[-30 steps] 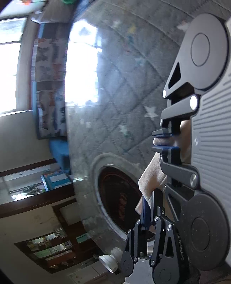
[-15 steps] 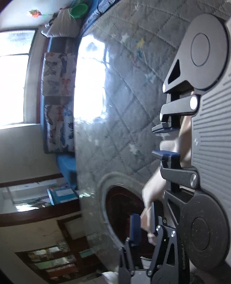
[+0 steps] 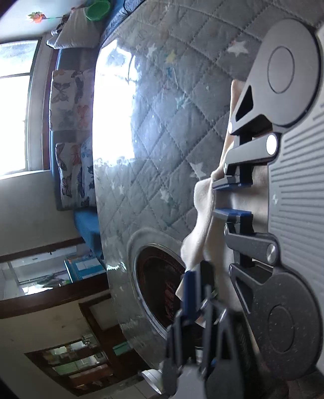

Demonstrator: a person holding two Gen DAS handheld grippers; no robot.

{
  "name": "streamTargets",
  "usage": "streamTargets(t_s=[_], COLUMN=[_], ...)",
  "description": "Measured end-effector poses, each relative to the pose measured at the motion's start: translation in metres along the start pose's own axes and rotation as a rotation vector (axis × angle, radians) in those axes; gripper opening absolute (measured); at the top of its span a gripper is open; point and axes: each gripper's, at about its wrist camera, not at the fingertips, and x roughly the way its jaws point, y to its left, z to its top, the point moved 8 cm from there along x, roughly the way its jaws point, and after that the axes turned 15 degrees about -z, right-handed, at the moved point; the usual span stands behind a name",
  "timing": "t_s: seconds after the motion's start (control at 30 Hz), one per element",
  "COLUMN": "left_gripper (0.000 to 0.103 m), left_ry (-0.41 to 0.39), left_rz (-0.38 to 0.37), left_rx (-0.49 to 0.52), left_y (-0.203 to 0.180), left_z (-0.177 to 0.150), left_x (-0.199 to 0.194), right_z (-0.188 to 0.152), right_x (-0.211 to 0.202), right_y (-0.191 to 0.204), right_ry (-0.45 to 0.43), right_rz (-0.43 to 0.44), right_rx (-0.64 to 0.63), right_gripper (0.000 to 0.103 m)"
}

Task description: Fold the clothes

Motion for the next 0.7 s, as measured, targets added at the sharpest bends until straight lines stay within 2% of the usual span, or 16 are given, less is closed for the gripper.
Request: streamTargets(t_s=[0.1,0.2,0.27,0.33,0.4,0.47,0.6,0.7], left_gripper=[0.022,0.022,0.022,0.023,0.024,0.031,0.032,0.032], left_ry=[-0.006,-0.006,-0.006,-0.007,-0.011,-0.022,-0.052,-0.060], left_rz=[-0.006,0.001,0.003,0.000,-0.003,-0.007,-0.063,-0.150], left_rx=[-0.029,-0.019,-0.017,-0.018,-0.023,-0.027,0.016,0.067], left_y=[0.005,0.004,0.005,0.005,0.006,0.004,-0.023,-0.056], left_z=[-0.002,-0.001,-0.001,-0.002,-0.003,-0.002,0.003,0.005], left_x=[0.001,0.002,0.002,0.000,-0.002,-0.005,-0.017,-0.023], right_z=[0.001,-0.009,-0.012,-0.009,-0.006,-0.005,-0.011,-0.019], right_x=[-0.013,-0.006,-0.005,-0.011,-0.018,-0.030,-0.045,-0.050], right_y=[-0.003,-0.015,-0.024,-0.031,-0.036,-0.045,-0.058,-0.062], right_ry=[-0.026,0.006,0.006,-0.011,-0.031,-0.051,-0.043,-0.016], right_rz=[-0.021,-0.056,-0.050,-0.061,-0.075,-0.094,-0.093,-0.063], right_rx=[-0.023,-0.028,0.008,0.034,0.040,0.045,0.048,0.032], right_gripper=[0.014,0.014,0.009,0.009,0.010,0.011,0.012,0.012])
